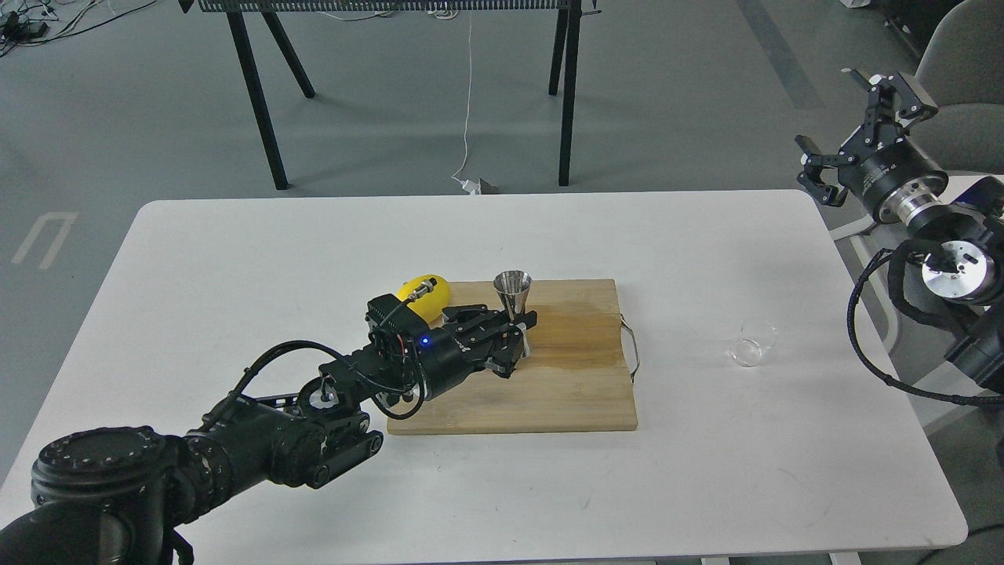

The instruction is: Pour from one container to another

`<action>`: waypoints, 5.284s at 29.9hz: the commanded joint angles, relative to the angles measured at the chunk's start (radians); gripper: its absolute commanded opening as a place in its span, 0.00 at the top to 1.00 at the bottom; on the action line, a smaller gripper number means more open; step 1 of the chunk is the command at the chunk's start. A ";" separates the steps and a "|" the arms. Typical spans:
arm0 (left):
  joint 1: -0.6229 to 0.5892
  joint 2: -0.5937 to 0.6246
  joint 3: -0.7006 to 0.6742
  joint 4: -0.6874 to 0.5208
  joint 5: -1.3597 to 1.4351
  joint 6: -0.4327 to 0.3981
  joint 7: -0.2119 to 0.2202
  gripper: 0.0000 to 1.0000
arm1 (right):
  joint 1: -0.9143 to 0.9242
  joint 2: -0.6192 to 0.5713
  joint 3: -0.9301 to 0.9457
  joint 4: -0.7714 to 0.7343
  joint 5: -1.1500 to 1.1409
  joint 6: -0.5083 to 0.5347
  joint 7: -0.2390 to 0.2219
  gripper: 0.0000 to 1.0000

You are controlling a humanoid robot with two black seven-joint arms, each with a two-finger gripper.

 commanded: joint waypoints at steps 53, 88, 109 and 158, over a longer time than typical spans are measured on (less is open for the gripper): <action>0.010 0.000 0.001 0.020 0.002 0.000 0.000 0.51 | -0.006 0.001 0.005 0.000 0.000 0.000 0.000 0.01; 0.042 0.000 -0.008 -0.011 -0.001 0.000 0.000 0.20 | -0.026 -0.001 0.009 0.003 0.001 0.000 0.000 0.01; 0.058 0.000 -0.039 -0.009 -0.017 0.000 0.000 0.20 | -0.029 -0.001 0.011 0.002 0.001 0.000 0.000 0.01; 0.115 0.081 -0.054 -0.018 -0.052 0.000 0.000 0.19 | -0.048 -0.002 0.011 0.002 0.001 0.000 0.002 0.01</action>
